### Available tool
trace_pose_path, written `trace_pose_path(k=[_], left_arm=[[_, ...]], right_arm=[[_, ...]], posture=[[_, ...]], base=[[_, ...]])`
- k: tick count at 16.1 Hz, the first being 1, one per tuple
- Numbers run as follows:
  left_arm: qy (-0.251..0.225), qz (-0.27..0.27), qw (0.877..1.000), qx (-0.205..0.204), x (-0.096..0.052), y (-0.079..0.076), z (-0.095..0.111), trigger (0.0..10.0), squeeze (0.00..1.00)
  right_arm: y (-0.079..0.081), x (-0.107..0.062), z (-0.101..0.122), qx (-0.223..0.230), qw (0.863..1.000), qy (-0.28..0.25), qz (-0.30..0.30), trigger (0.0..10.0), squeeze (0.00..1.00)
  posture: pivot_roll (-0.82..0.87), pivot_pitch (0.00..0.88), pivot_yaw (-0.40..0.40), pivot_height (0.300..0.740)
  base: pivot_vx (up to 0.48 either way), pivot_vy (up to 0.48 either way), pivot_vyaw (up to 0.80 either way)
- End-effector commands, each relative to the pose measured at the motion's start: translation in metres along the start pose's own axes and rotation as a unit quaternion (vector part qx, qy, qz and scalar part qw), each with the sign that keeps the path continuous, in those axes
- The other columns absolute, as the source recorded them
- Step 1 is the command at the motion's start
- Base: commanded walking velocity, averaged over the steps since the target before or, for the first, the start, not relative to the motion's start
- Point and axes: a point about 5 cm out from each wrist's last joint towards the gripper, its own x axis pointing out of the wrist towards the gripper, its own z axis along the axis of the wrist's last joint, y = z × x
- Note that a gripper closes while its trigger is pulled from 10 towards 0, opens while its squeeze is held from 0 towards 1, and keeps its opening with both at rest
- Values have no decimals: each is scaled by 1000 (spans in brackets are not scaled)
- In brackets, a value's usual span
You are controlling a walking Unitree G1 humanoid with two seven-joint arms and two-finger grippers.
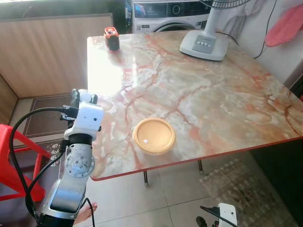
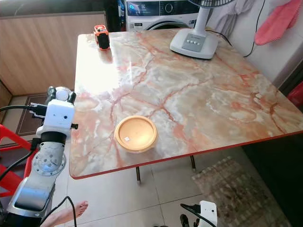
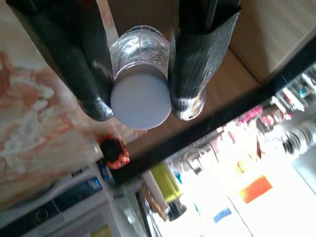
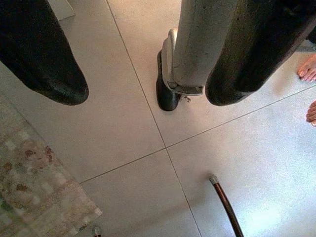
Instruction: Restocking fridge
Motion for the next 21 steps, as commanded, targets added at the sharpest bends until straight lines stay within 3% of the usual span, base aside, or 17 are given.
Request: trace_pose_path(k=[1,4,21], left_arm=[[-18,12,1000,3,3,3,3,10000,0],[-24,14,1000,-1,5,3,6,10000,0],[-54,-11,998,-11,9,-7,13,10000,0]], right_arm=[[-2,-1,-4,5,1000,5,-6,10000,0],[-2,-1,-4,4,1000,7,-4,10000,0],[-1,-1,-6,7,1000,10,-11,10000,0]], posture=[[-95,85,-70,740],[-95,82,-67,740],[-98,60,-57,740]], base=[[0,0,0],[0,0,-383],[0,0,-800]])
